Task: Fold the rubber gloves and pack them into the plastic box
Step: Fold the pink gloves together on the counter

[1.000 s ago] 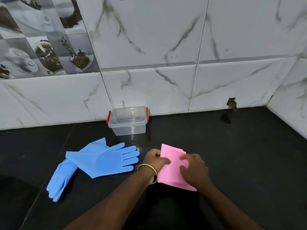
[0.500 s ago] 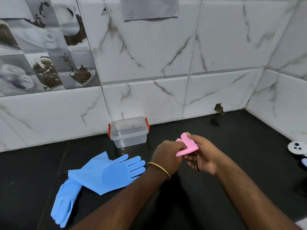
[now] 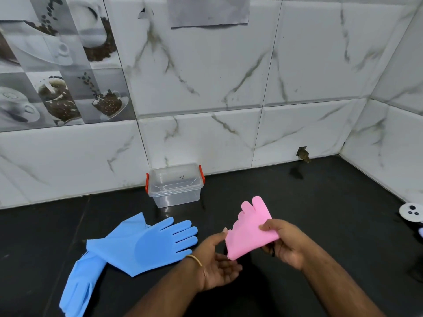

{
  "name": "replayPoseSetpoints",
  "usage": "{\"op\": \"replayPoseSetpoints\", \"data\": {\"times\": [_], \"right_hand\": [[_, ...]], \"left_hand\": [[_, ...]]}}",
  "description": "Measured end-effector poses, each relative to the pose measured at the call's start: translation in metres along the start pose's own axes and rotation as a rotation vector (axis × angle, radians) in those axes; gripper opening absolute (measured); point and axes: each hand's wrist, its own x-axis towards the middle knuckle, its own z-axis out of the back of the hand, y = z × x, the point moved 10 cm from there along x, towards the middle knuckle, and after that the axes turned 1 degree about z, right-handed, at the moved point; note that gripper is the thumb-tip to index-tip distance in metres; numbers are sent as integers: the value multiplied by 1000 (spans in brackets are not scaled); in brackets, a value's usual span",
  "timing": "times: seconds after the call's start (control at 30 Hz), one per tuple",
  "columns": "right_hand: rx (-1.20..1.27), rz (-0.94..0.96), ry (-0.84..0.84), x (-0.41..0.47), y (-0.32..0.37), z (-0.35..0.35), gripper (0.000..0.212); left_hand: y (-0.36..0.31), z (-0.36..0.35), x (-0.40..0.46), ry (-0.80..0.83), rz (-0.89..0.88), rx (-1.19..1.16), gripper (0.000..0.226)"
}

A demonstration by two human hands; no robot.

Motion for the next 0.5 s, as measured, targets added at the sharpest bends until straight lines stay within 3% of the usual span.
{"op": "replayPoseSetpoints", "data": {"times": [0.07,0.2,0.4,0.5], "right_hand": [[12,-13,20,6,3,4,39],[-69,43,71,19,39,5,29],[-80,311,222,41,123,-1,34],[-179,395,207,56,125,16,37]], "left_hand": [[-11,-10,8,42,-48,-53,51],[-61,-35,13,-43,-287,-37,19],[-153,-74,-17,-54,-857,-1,39],[-153,-76,-8,-120,-940,25,42]]}}
